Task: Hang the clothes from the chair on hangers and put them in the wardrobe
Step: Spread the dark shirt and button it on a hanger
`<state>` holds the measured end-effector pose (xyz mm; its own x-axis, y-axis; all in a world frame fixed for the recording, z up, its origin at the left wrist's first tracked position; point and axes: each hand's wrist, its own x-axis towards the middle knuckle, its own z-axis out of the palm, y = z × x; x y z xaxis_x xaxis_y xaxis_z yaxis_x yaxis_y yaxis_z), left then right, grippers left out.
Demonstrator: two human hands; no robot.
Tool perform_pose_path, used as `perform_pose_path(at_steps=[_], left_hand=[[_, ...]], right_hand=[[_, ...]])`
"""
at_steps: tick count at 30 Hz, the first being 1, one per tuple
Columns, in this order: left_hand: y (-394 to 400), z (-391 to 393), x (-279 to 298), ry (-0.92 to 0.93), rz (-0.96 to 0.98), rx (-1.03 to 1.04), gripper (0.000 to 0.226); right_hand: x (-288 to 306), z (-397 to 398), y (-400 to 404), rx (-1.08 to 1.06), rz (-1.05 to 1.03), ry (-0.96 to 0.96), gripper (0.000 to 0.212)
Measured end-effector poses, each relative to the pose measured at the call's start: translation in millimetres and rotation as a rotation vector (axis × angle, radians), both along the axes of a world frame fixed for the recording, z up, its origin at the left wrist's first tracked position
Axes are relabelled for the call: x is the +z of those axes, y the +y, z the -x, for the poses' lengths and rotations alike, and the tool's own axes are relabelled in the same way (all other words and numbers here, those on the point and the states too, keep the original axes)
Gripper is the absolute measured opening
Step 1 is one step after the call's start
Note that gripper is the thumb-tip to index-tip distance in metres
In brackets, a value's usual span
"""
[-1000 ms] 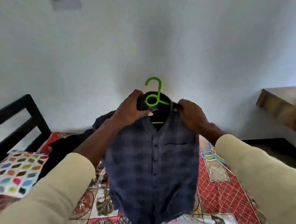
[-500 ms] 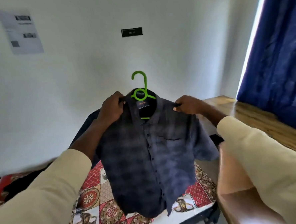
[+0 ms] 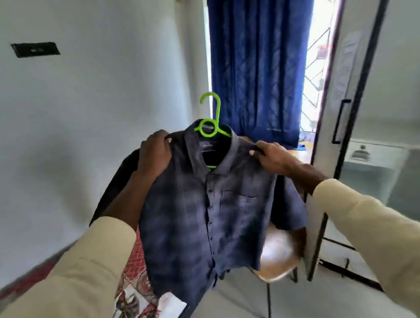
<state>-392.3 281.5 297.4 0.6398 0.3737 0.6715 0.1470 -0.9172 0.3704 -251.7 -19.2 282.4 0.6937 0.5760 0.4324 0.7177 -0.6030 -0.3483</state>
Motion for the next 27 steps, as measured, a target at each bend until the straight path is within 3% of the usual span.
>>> perform_pose_path(at_steps=[4, 8, 13, 20, 24, 27], left_hand=[[-67, -63, -5, -0.122, -0.031, -0.215, 0.019], [-138, -117, -10, -0.056, 0.086, -0.453, 0.018], [-228, -200, -27, 0.141, 0.264, -0.533, 0.02], [-418, -306, -14, 0.052, 0.681, -0.65, 0.02], [-511, -383, 15, 0.095, 0.782, -0.859, 0.028], [-558, -439, 44, 0.01, 0.778, -0.809, 0.03]], right_hand=[[-4, 0, -96, -0.235, 0.115, -0.155, 0.032], [-9, -2, -194, -0.488, 0.146, -0.234, 0.032], [-5, -14, -309, -0.701, 0.126, -0.247, 0.029], [15, -58, -470, -0.923, 0.103, -0.272, 0.029], [38, -97, -558, -1.017, 0.04, -0.307, 0.031], [64, -130, -598, -1.032, 0.012, -0.295, 0.032]])
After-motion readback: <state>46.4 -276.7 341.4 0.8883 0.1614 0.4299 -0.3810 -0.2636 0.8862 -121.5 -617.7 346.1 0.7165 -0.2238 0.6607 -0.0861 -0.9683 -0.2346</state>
